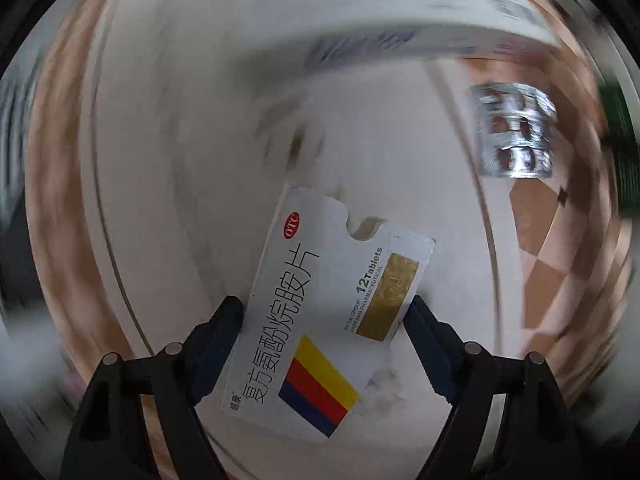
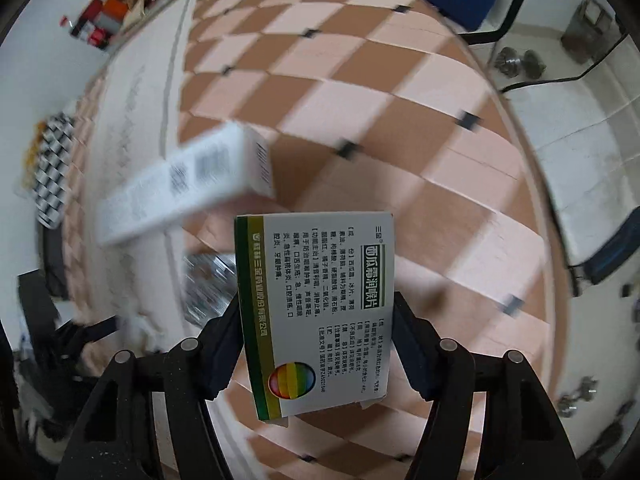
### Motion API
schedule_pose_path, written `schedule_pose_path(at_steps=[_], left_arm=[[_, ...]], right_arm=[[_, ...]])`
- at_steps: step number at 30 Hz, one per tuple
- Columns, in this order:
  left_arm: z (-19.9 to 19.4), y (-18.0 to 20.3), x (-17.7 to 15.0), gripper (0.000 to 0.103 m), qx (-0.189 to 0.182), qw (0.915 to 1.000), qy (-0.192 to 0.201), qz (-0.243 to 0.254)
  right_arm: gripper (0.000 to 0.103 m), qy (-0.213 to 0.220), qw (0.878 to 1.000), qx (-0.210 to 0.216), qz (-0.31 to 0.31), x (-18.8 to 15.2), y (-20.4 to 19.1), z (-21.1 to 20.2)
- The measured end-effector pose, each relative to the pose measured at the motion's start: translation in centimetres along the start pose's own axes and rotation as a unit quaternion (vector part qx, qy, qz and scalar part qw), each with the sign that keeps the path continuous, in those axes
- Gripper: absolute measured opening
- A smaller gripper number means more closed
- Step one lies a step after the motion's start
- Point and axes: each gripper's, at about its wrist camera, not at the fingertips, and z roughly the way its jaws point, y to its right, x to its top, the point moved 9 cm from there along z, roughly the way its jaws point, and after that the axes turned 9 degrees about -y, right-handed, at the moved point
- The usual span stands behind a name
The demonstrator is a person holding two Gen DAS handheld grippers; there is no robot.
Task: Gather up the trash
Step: 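Grasp the striped medicine leaflet with the left gripper while the right grasps the green-white box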
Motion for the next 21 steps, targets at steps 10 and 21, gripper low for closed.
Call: schedule_pose_path(at_steps=[10, 21], left_arm=[[0.2, 2.7, -3.2, 0.083, 0.023, 0.9979, 0.043, -0.042], [-0.2, 3.3, -3.7, 0.074, 0.028, 0.9975, 0.056, -0.032]], right_arm=[[0.075, -0.051, 0.994, -0.094, -0.019, -4.0, 2.3, 2.4], [0.069, -0.018, 0.994, -0.106, -0.032, -4.7, 1.5, 2.2]])
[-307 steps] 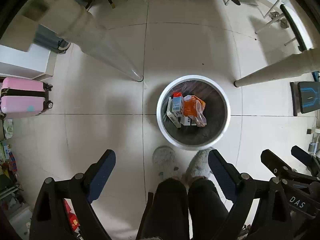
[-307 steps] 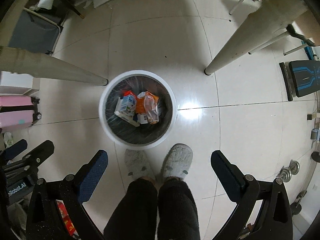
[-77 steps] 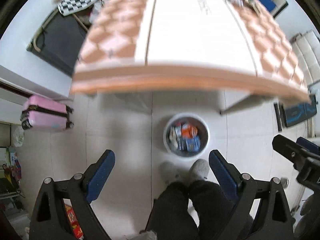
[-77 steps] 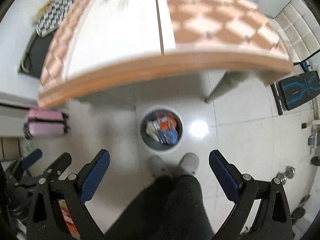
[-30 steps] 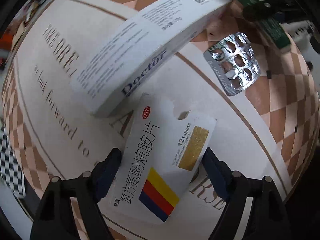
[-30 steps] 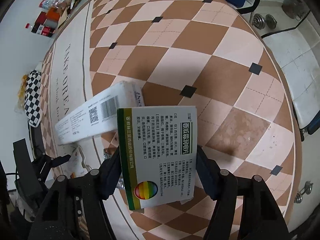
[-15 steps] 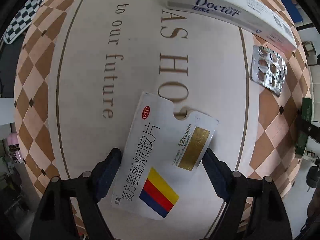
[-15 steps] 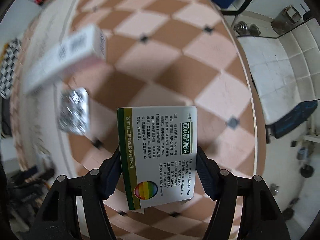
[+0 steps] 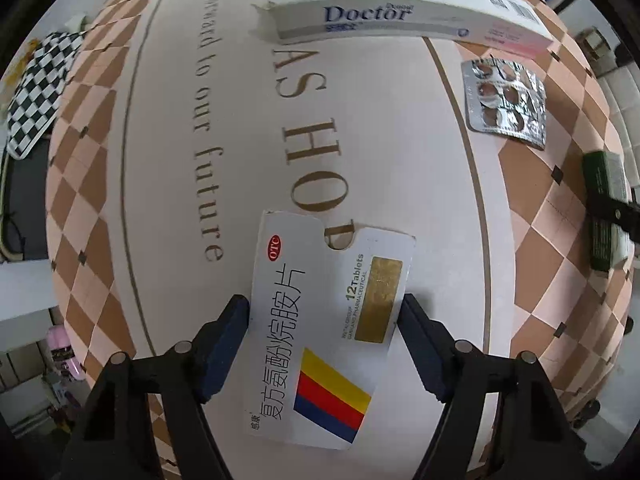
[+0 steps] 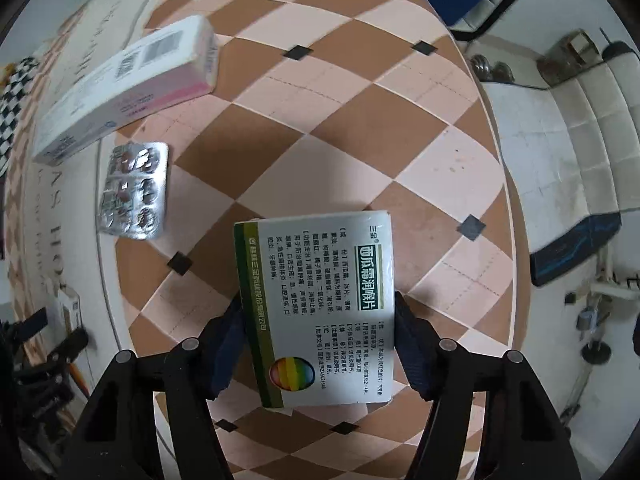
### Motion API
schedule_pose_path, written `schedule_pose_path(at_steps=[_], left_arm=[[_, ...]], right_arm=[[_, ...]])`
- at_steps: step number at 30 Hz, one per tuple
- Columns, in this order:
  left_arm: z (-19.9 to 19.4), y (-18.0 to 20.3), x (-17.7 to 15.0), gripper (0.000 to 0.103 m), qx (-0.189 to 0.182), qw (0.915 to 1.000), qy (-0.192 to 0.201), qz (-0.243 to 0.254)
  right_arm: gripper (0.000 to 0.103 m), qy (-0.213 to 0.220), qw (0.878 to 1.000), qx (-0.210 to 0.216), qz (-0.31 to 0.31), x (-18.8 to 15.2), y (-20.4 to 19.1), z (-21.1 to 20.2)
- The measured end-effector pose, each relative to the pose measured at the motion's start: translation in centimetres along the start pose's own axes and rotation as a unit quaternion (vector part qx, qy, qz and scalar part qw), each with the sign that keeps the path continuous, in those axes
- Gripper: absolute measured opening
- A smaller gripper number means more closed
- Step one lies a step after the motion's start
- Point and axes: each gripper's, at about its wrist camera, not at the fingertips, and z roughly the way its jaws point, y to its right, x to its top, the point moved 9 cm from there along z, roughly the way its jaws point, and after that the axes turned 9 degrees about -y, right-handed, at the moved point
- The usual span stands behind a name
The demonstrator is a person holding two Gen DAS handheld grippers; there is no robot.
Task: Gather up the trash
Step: 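Grasp the striped medicine leaflet with the left gripper while the right grasps the green-white box, then carry leaflet and green-white box over the bin and open both grippers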
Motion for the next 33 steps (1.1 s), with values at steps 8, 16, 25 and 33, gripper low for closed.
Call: schedule_pose_path(at_steps=[8, 16, 25, 33], left_arm=[[-5.9, -1.3, -2.8, 0.073, -0.007, 0.9973, 0.066, -0.033], [-11.0, -2.8, -8.4, 0.073, -0.057, 0.9849, 0.153, -0.059], [-10.5, -4.7, -15.9, 0.073, -0.112, 0.9732, 0.197, -0.04], [-9.0, -5.3, -24.6, 0.073, -0.147, 0.9716, 0.185, -0.015]], right_arm=[[0.069, 0.029, 0.999, 0.033, -0.02, -2.0, -1.6, -2.2], [0.069, 0.09, 0.993, 0.065, -0.038, -8.5, -5.3, -6.7], [0.069, 0.141, 0.988, 0.055, -0.003, -19.6, -7.5, -8.5], [0.069, 0.141, 0.986, 0.081, 0.042, -31.6, -8.2, -6.6]])
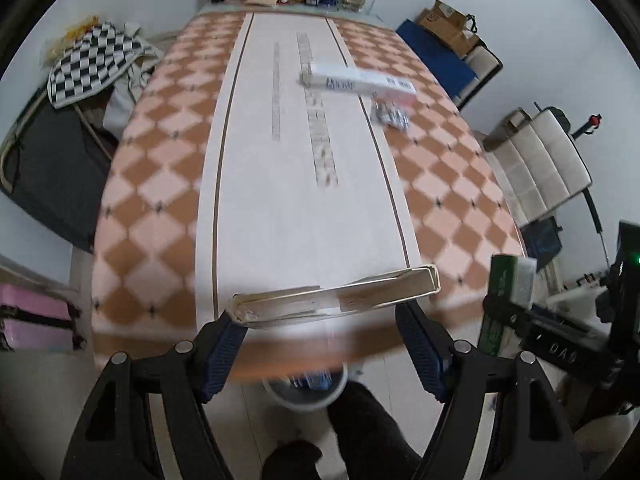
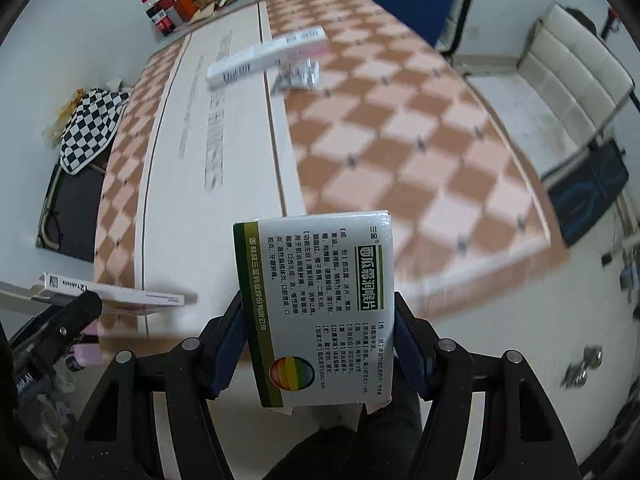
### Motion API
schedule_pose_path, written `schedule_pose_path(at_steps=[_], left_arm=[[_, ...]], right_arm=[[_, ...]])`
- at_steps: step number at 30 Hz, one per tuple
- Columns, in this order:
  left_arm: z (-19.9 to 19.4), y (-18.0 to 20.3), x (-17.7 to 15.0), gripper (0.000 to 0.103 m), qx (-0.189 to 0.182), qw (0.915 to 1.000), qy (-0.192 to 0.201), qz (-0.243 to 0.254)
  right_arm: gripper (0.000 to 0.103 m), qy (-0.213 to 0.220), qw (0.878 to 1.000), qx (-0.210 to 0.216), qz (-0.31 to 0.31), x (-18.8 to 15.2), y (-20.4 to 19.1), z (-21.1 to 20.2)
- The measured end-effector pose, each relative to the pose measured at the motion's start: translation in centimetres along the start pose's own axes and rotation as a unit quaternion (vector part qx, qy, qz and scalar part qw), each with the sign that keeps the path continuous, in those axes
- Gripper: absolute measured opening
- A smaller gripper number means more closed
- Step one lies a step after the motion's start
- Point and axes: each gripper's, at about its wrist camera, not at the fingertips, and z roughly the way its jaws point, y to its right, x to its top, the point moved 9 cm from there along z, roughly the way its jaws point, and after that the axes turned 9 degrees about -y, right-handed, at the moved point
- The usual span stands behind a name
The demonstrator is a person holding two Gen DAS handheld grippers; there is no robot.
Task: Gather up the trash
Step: 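Carry leaflet and green-white box over the bin and open both grippers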
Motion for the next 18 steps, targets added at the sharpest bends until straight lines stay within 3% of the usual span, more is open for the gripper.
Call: schedule_pose_path(at_steps=[5, 8, 13, 18], left_arm=[[2.6, 0.0, -6.8, 0.073, -0.028, 0.9985, -0.046, -0.013], [6.8, -0.6, -10.4, 0.073, -0.029, 0.9958, -0.083, -0.027], [16.8, -2.3, -14.8, 0.073, -0.023, 0.9881, -0.142, -0.054], [27.3, -3.4, -17.1, 0.073, -0.025, 0.9815, -0.181, -0.058]], right_arm=[[0.069, -0.048, 0.999, 0.008, 0.01, -7.8, 1.4, 3.2], [0.069, -0.087, 0.996, 0.011, 0.023, -11.9, 3.1, 7.3], [0.069, -0.14, 0.989, -0.002, 0.044, -16.4, 6.5, 16.4], [0.069, -0.171, 0.984, -0.01, 0.055, -18.4, 9.3, 26.4]])
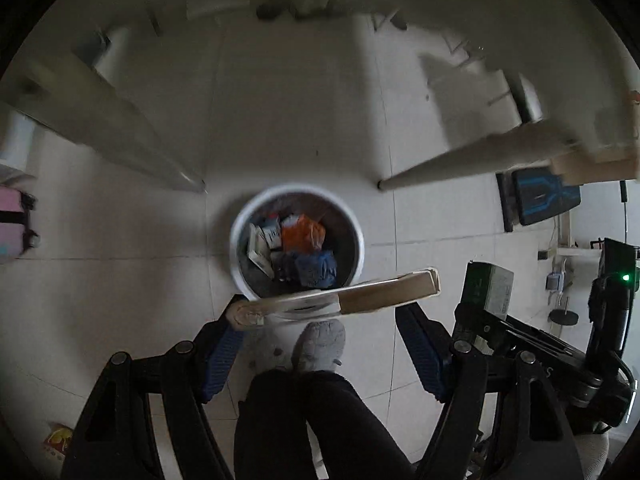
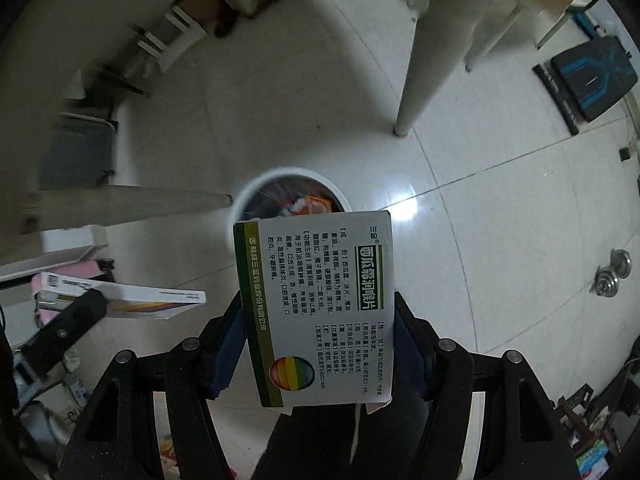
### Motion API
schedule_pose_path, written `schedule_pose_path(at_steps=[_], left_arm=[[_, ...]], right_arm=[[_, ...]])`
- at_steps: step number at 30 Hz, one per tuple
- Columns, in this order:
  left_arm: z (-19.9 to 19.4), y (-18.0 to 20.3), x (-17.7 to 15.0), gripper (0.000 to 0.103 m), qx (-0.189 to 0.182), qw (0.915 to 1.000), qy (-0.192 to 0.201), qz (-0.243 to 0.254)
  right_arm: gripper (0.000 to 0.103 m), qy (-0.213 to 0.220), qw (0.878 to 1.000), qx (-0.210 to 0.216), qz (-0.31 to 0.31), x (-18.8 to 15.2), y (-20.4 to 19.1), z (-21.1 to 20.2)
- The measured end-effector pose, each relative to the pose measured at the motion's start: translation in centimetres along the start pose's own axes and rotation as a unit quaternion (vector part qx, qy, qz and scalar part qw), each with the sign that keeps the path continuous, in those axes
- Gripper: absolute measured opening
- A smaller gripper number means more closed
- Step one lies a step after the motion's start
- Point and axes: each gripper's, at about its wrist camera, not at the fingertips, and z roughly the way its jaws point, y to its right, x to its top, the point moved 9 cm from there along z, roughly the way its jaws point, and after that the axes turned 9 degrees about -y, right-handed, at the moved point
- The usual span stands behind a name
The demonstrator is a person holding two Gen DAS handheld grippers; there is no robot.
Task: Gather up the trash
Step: 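Carry leaflet and green-white box over the bin and open both grippers, then move both tools back over the table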
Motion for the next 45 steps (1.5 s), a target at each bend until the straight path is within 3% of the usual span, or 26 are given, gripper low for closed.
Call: schedule_pose_path(at_steps=[5, 11, 12, 14, 16, 18, 28, 36, 45], left_arm=[[9.2, -2.2, 2.1, 0.073, -0.007, 0.9995, -0.028, -0.016], [14.7, -4.7, 2.9, 0.074, 0.005, 0.9986, -0.046, -0.024], [15.3, -5.2, 2.8, 0.076, 0.005, 0.9983, -0.05, -0.03], [15.2, -6.0, 2.5, 0.093, 0.006, 0.9977, -0.056, -0.039], [15.2, -7.0, 2.0, 0.095, 0.014, 0.9972, -0.055, -0.048], [14.9, -7.9, 1.4, 0.095, 0.017, 0.9966, -0.054, -0.06], [9.8, -8.8, -1.5, 0.095, 0.131, 0.9901, -0.006, -0.049], [5.0, -6.4, -3.2, 0.095, 0.143, 0.9888, 0.012, -0.041], [-3.1, -3.2, -5.7, 0.095, 0.138, 0.9891, 0.027, -0.043]], right_arm=[[0.069, -0.019, 1.0, -0.009, -0.007, 2.7, 1.5, 8.6], [0.069, -0.038, 0.999, -0.011, -0.031, 5.5, 1.3, 16.0], [0.069, -0.043, 0.998, -0.007, -0.034, 5.8, 1.2, 17.0], [0.07, -0.051, 0.998, 0.003, -0.035, 6.2, 0.7, 18.6], [0.072, -0.057, 0.998, 0.014, -0.035, 6.5, 0.6, 19.7], [0.098, -0.059, 0.997, 0.017, -0.036, 6.6, 0.8, 20.1], [0.099, -0.048, 0.996, -0.03, -0.064, 5.0, 0.9, 17.8], [0.099, -0.023, 0.994, -0.065, -0.083, 2.5, 1.1, 12.0], [0.099, -0.004, 0.994, -0.061, -0.086, -1.2, 0.4, 1.9]])
